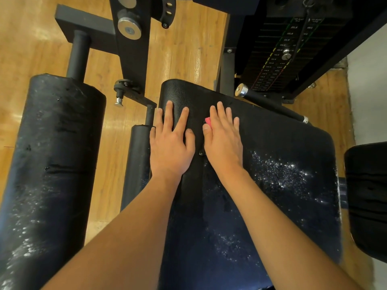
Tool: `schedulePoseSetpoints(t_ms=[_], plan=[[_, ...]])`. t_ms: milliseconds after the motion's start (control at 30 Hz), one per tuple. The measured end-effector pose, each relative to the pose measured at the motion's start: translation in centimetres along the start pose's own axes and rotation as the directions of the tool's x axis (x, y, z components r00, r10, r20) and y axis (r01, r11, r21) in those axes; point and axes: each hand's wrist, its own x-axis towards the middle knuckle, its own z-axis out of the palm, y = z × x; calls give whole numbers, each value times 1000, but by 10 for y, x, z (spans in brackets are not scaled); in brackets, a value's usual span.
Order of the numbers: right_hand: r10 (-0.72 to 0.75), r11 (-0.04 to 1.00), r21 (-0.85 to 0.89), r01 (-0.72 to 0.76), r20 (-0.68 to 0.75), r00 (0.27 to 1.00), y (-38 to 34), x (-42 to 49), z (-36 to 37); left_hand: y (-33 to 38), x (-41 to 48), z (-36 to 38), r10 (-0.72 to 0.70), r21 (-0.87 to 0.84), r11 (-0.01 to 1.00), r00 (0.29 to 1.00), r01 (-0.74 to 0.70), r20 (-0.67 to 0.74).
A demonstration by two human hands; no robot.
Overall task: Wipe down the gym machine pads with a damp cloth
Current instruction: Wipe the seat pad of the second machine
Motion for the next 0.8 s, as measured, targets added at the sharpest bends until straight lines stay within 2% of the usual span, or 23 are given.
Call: schedulePoseSetpoints(t_ms=[233, 533, 800], plan=[[14, 1000, -1, -14, -31, 999, -4, 15, 4, 0, 1, 1, 5, -12, 1000, 1000, -5, -14], [40, 998, 52, -40, -2, 999, -2, -40, 12, 1, 0, -1, -3, -14, 1000, 1000, 3, -10], [43, 999, 20, -43, -20, 999, -7, -13, 7, 2, -1, -2, -3, -17, 1000, 1000, 3, -5]])
